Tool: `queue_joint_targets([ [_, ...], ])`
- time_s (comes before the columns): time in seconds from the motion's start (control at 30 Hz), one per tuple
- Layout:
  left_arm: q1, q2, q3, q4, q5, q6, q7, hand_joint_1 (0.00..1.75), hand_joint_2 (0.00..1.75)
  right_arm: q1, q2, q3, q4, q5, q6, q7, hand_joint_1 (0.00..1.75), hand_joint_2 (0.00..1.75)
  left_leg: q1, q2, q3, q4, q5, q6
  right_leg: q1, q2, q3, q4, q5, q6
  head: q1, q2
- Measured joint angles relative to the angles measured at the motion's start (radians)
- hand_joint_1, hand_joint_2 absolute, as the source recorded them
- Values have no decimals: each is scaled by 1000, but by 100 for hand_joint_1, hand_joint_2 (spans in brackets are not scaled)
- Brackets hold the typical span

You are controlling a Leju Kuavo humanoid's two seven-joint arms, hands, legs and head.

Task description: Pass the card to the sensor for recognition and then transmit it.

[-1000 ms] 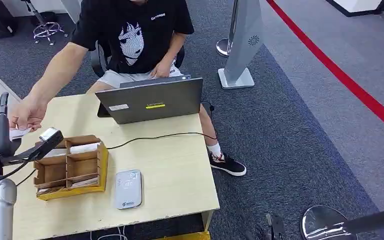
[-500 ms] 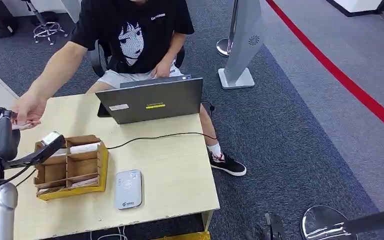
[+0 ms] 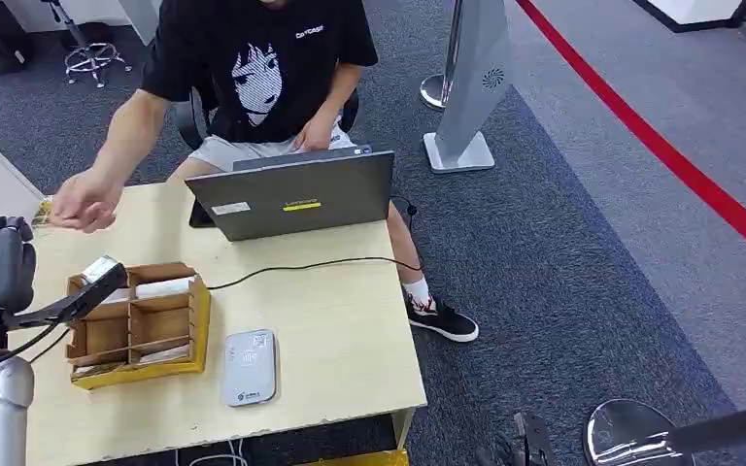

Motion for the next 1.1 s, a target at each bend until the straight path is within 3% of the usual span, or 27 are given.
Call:
queue_joint_targets([
  [0.37,5,-8,0,-11,3,0,-8,175,175,0,0,7,0,0,0,2,0,175,0,0,0,0,0,0,0,0,0,0,0,0,0,0],
  [0.5,17,-29,-2,-34,31,2,-36,175,175,0,0,8,0,0,0,3,0,175,0,0,0,0,0,0,0,0,0,0,0,0,0,0],
  [0.73,110,-110,-117,-104,55,16,-69,175,175,0,2,12,-1,0,0,3,0,175,-1,0,0,0,0,1,-1,0,0,-1,0,0,0,0],
  [1.1,152,-126,-223,-127,47,25,-82,175,175,0,2,12,-1,0,0,1,0,175,0,0,0,0,0,0,0,0,0,0,0,0,0,0],
])
